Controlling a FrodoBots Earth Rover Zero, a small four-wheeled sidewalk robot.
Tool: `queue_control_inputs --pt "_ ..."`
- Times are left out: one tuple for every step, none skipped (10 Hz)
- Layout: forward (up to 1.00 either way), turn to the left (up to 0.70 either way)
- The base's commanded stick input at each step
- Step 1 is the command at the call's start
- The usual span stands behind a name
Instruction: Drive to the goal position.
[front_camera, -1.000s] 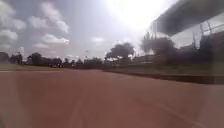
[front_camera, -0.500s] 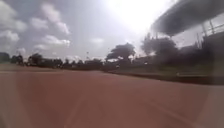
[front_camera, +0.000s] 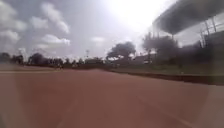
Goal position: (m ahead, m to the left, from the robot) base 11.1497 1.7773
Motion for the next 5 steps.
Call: queue_control_inputs --pt "0.7 0.0" --pt "0.7 0.0" --pt "0.7 0.0" --pt "0.7 0.0" --pt "0.7 0.0"
